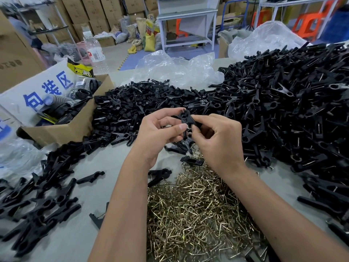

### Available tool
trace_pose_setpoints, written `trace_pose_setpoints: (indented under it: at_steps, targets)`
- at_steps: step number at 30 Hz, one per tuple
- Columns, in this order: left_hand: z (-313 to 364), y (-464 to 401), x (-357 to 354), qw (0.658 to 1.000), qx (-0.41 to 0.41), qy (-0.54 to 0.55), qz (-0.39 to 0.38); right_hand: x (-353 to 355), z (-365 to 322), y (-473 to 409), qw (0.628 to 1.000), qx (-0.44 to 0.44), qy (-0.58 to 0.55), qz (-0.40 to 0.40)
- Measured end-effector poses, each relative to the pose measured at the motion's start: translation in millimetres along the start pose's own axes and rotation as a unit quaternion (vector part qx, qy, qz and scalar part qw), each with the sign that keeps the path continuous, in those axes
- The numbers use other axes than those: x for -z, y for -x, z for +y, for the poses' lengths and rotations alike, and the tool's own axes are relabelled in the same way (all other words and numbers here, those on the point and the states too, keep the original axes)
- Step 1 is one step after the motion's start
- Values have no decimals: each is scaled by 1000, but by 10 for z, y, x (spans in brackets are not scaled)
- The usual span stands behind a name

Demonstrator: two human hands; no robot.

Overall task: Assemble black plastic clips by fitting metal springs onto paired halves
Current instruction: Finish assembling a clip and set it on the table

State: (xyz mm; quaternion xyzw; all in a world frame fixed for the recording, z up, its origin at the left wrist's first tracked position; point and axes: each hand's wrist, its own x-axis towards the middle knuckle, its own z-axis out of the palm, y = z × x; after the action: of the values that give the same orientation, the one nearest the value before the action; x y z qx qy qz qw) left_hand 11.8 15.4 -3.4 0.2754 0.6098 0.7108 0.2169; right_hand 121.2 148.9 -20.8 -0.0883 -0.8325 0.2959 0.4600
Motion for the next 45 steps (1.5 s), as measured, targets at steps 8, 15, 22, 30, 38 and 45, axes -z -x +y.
trace_pose_setpoints:
  at_steps: [8,15,22,30,38,45]
  targets:
    - [7,5,0,1000,1,-1,2,15,-21,-1,1000,7,-2,-4]
    - [5,11,-9,1000,-2,-6,-4,24,-25,-5,1000,1,-4,7]
    - [1,9,-8,1000,1,-4,0,23,-36,-5,1000,0,-3,-1]
    - [8,3,-5,1000,2,-9,1,26,-35,-2,1000,-1,-1,1]
    - [-2,-3,-18,1000,-3,-18,0,23,-18,-5,1000,3,3,-5]
    - [-19,2,-4,1000,5,2,1,8,-27,4,1000,6,2,-7]
